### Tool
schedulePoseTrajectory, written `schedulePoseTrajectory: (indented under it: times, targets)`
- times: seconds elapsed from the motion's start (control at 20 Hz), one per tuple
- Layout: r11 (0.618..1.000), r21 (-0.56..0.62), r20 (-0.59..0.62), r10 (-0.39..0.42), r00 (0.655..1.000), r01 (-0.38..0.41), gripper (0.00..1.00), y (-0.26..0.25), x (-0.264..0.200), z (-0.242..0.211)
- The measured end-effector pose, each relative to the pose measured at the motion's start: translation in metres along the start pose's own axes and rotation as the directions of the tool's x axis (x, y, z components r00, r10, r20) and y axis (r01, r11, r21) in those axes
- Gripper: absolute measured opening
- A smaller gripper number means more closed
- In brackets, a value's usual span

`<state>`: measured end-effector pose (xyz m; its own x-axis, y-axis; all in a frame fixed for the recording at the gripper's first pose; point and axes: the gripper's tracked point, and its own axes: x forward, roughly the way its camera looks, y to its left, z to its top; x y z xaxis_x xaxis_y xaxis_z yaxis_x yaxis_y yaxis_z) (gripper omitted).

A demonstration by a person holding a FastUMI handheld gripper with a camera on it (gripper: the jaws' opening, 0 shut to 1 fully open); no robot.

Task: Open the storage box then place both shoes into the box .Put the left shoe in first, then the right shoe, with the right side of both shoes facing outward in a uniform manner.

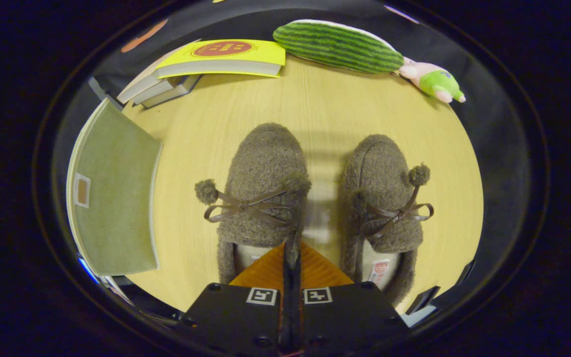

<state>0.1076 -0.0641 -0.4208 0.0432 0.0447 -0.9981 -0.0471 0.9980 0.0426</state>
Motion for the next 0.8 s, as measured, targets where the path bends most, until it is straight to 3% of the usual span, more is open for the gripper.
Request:
schedulePoseTrajectory:
  times: [0.1,0.45,0.7,0.8]
  targets:
    - [0.997,0.05,0.011,0.054,0.998,-0.055,0.06,0.008,-0.014,0.003]
    - [0.998,0.038,0.061,0.047,0.997,-0.05,0.06,0.027,-0.08,0.012]
    - [0.995,0.033,0.124,0.092,0.988,-0.096,0.06,0.071,-0.137,0.019]
    - [0.988,0.027,0.124,0.146,0.981,-0.15,0.06,0.1,-0.158,0.018]
